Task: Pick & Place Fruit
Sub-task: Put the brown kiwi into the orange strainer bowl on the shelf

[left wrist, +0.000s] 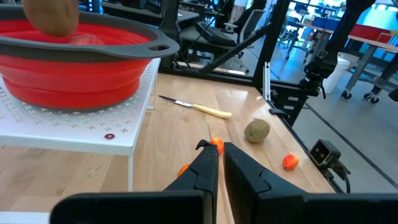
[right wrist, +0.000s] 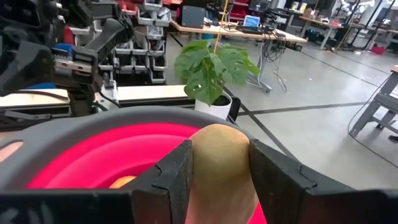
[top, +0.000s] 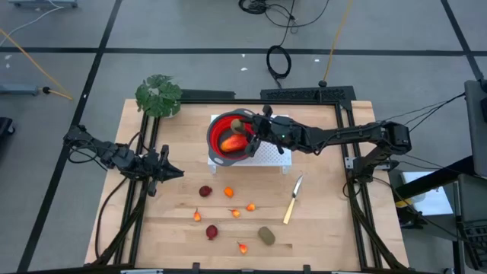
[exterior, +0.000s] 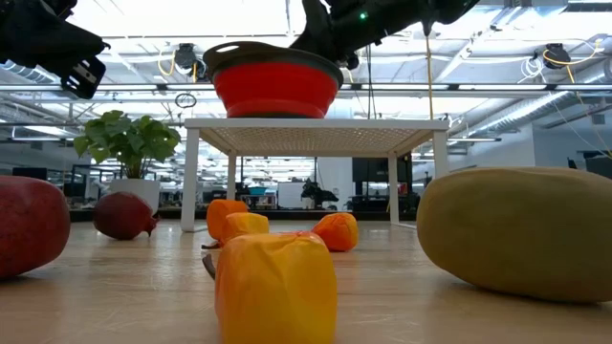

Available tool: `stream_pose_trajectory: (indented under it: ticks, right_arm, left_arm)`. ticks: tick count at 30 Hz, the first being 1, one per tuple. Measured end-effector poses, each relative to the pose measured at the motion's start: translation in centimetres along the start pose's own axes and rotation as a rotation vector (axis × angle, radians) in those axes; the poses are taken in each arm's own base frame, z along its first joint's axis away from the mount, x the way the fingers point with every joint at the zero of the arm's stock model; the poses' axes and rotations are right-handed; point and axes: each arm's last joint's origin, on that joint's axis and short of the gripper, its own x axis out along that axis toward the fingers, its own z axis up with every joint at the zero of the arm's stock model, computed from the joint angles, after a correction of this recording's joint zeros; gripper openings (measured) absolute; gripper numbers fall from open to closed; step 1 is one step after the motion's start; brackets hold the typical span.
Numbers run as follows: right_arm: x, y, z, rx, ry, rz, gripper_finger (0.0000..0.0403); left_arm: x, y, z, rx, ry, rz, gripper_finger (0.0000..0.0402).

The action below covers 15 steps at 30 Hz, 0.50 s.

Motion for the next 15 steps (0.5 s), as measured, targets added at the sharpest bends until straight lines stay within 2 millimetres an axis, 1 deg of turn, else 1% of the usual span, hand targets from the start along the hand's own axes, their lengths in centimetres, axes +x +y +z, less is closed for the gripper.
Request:
stream_pose_trajectory:
  ticks: [6, 15]
  right_arm:
    - [0.00, 0.06, 0.00, 0.049, -0.001, 0.019, 0.0142]
    - [-0.01, 0.09, -0.10, 0.057, 0.009, 0.024, 0.0142]
  left_arm:
    - [0.00, 0.00, 0.00, -0.001, 0.000, 0.000, 0.0024]
    - [0.00, 0.00, 0.00, -0.002, 0.000, 0.000, 0.0024]
